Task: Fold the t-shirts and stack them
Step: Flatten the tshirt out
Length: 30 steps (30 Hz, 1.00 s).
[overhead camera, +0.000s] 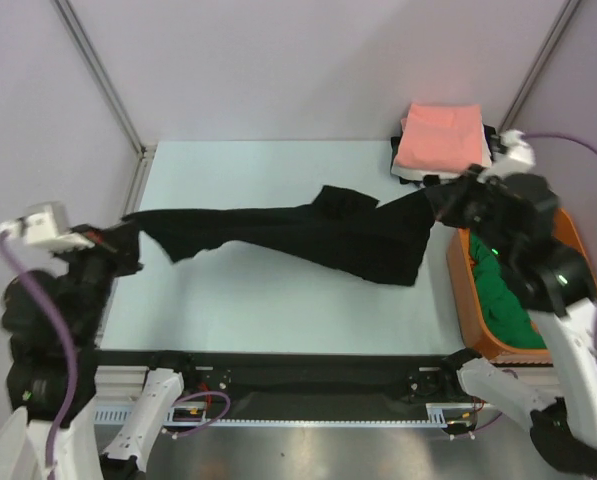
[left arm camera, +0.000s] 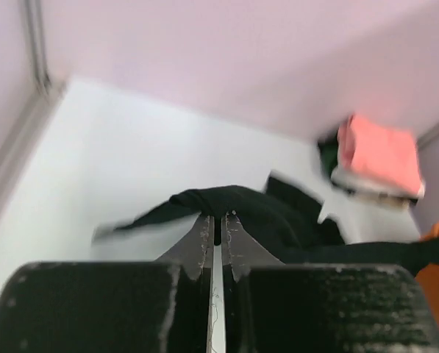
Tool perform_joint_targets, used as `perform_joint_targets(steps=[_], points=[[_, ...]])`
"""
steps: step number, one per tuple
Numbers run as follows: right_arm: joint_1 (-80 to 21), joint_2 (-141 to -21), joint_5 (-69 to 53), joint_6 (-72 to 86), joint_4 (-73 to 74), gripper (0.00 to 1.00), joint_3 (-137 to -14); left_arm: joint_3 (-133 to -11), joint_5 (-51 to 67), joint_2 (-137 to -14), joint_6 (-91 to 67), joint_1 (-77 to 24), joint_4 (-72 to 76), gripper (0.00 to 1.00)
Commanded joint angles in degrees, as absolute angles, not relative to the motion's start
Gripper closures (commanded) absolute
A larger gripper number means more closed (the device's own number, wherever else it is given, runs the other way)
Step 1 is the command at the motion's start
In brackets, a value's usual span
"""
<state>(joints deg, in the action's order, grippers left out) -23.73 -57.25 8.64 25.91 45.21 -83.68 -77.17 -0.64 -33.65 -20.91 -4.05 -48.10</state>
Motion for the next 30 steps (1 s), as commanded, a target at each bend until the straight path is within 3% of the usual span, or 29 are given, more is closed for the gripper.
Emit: perform_joint_targets(steps=[1,4,9,15,26,30], points=[[-23.91,-51.08,10.63,28.21,50.44,1.00,-87.62,-86.99,-7.81,-32.17,-17.23,-3.52,-47.72,1.00],[-23.99,-42.14,8.71,28.04,47.75,1.00,-88.68,-95.51,-13.08,-32.52,-16.09,-5.00,-49.57,1.00],[-22.77,-34.55,4.58,26.02,42.89,1.00,-89.64,-98.52,-13.98,-30.24,-16.17,-5.10,-47.55,1.00],[-16.88,-36.56,0.71,23.65,44.39,1.00,-98.32,-103.09,-11.87,-32.60,-14.86,-5.36,-46.41,1.00],[-11.69,-65.78,-1.32,21.27,43.07,1.00,-113.99,-110.04,-13.62,-52.61,-16.16,-5.80,-52.90,1.00],[-16.16,-80.45,7.08,18.21,42.45,1.00,-114.17,-104.96,-14.76,-60.72,-17.05,-4.84,-53.97,0.99]])
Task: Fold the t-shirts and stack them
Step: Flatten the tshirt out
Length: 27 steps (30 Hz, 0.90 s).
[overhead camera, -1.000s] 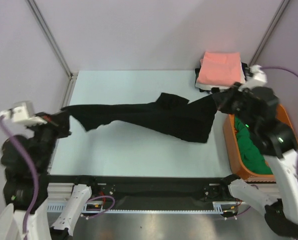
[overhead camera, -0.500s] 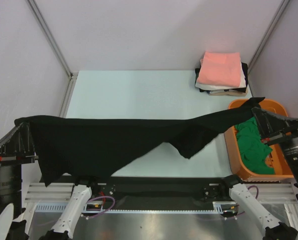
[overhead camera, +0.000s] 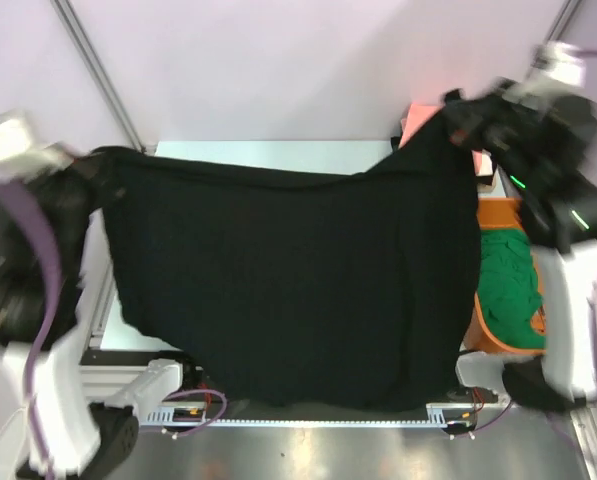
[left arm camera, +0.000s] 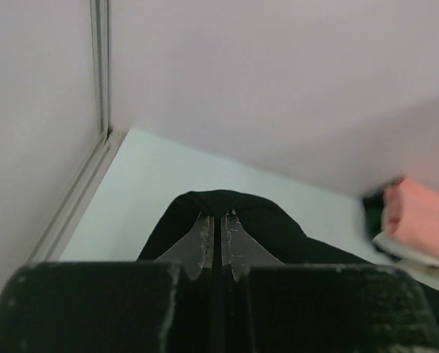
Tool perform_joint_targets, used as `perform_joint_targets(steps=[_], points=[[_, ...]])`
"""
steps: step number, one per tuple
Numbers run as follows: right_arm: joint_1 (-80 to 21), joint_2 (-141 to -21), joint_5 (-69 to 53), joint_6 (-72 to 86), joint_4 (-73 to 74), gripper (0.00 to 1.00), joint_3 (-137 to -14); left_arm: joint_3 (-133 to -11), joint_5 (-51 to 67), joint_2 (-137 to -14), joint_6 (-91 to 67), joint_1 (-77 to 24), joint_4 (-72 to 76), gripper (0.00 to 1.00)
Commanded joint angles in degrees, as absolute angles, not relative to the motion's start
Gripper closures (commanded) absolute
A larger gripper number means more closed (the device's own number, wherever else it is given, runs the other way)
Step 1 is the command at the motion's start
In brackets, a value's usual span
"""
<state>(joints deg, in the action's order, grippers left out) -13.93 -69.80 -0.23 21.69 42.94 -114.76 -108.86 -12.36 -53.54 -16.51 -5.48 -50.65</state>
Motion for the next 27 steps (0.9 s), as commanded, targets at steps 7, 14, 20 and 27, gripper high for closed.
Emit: perform_joint_targets(steps=[7,14,20,27], points=[[-18.02,-119.74,15.54,16.17,44.98,1.00,-135.65,-97.44,-1.77,-91.66,-19.86,9.39,-48.51,1.00],[-17.05,-134.60,10.72,14.59,38.36,0.00,-147.99,-116.99,4.49,-116.29,-22.85,11.08,-52.31,0.33],[-17.93,-120.34,10.12,14.33,30.31,0.00,-124.99,-112.25,3.34,-109.17,-24.61,10.90,-50.45,0.00],[-20.83,-106.92,8.62,17.38,33.23,0.00,-104.05,-86.00,2.89,-89.68,-26.98,13.52,-41.23,0.00]])
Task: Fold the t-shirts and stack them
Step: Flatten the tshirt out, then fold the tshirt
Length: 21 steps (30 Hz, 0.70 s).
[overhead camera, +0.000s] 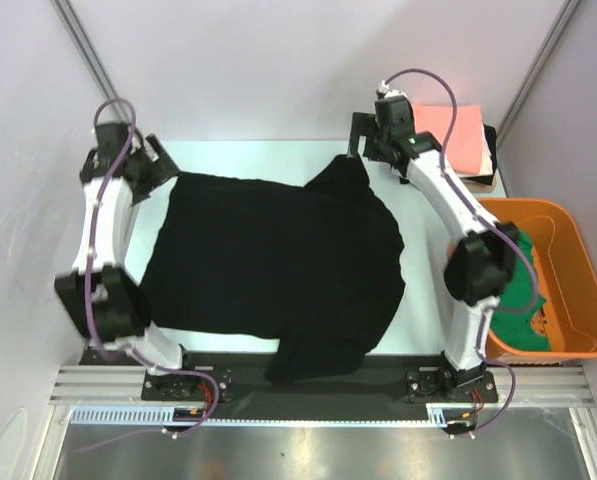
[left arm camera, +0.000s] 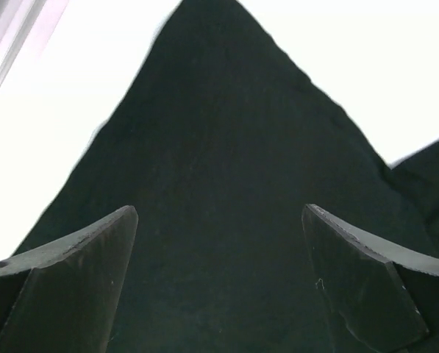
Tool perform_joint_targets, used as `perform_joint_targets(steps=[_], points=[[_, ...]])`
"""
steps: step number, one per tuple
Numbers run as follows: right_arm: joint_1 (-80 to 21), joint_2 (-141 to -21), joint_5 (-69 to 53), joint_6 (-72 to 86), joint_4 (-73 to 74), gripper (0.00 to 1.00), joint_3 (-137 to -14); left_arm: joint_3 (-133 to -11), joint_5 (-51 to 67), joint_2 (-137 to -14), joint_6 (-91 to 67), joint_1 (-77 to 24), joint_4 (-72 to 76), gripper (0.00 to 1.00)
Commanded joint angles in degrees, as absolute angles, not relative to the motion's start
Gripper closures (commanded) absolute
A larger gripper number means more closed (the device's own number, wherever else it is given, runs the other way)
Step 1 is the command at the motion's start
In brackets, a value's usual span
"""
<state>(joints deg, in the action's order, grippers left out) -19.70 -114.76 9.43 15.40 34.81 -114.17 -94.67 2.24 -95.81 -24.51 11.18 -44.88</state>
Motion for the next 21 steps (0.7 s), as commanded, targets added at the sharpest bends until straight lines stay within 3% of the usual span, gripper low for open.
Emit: perform_joint_targets(steps=[1,7,13,15,21], points=[[-21.09,-104.96,8.18,18.62,32.61,0.00,-100.41,-78.65,3.51,-84.52,-28.64,14.58,-39.05,0.00],[-24.34,-87.65,5.01,25.04,24.62,0.00,-71.05,-50.59,10.37,-64.09,-36.29,28.11,-30.77,0.02],[-28.82,-73.86,2.29,34.26,20.40,0.00,-51.37,-35.55,9.39,-53.55,-45.77,42.51,-31.57,0.03],[-30.40,-71.46,1.33,35.59,18.73,0.00,-47.83,-32.27,10.28,-51.60,-46.58,47.00,-30.68,0.07],[-33.83,-67.50,0.62,35.42,21.70,0.00,-44.21,-29.62,4.14,-47.47,-44.92,47.64,-32.86,0.08]])
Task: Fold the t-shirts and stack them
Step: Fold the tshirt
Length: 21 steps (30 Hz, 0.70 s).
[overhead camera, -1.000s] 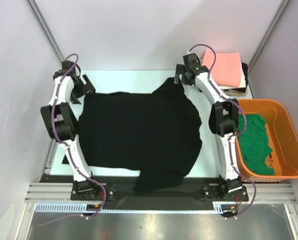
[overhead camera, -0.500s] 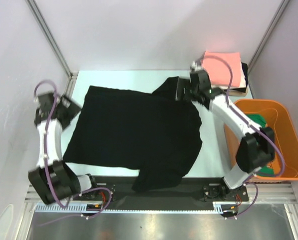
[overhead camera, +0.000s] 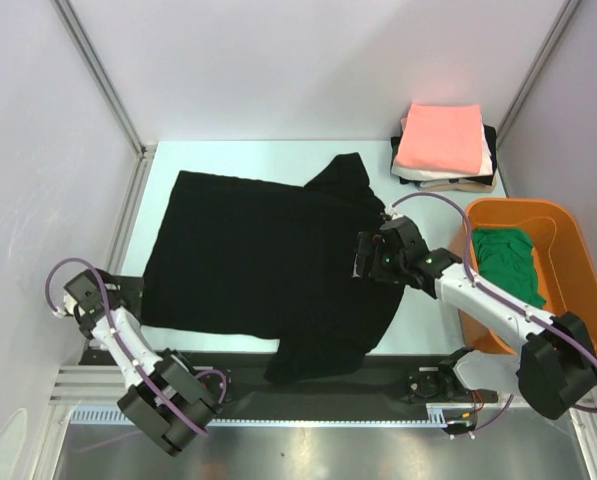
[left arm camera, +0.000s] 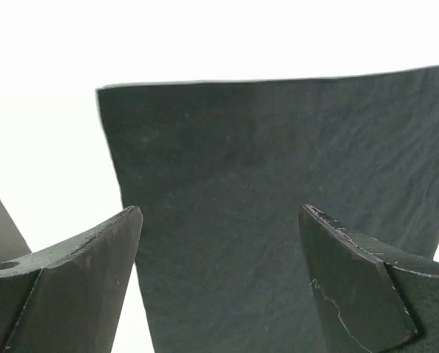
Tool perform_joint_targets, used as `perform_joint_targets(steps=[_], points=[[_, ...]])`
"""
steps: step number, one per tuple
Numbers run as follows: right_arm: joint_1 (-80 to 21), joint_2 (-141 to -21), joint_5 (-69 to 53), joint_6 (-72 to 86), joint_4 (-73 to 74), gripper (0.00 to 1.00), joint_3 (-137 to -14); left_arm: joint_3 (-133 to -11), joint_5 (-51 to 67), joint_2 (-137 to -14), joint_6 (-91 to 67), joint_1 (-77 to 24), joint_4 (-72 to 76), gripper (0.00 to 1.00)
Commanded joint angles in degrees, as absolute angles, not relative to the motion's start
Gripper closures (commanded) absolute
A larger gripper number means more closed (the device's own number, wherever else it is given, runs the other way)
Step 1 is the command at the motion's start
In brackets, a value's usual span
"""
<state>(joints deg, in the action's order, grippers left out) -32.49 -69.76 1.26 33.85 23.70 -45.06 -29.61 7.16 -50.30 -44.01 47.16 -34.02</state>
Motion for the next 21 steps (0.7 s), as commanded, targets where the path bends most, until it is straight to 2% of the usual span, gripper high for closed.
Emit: perform_joint_targets(steps=[1,5,7,8,10,14,18,21], points=[[-34.10,-66.89,0.62,35.51,21.88,0.00,-43.86,-30.05,2.91,-47.11,-44.04,47.64,-33.22,0.08],[-34.72,-63.82,-1.84,36.38,22.33,0.01,-41.32,-30.67,0.18,-47.72,-45.17,47.55,-36.28,0.12],[-34.80,-62.58,-2.20,37.70,21.71,0.00,-39.73,-30.85,-1.06,-49.39,-46.58,47.55,-38.15,0.23],[-34.80,-62.58,-3.24,38.05,21.80,0.00,-39.55,-30.68,-1.32,-50.00,-46.32,47.20,-37.62,0.25],[-34.98,-62.40,-4.04,38.41,21.80,0.00,-39.20,-29.80,-4.48,-52.99,-45.36,46.85,-36.13,0.21],[-35.59,-61.79,-4.04,38.76,22.06,0.00,-37.88,-27.87,-3.34,-58.96,-45.00,46.76,-32.62,0.17],[-36.03,-59.95,-3.96,39.11,24.51,0.00,-36.92,-25.93,-5.27,-62.22,-44.74,46.76,-26.74,0.17],[-37.08,-56.00,-2.55,40.16,27.06,0.00,-34.99,-24.44,-5.36,-64.67,-44.56,46.85,-22.61,0.21]])
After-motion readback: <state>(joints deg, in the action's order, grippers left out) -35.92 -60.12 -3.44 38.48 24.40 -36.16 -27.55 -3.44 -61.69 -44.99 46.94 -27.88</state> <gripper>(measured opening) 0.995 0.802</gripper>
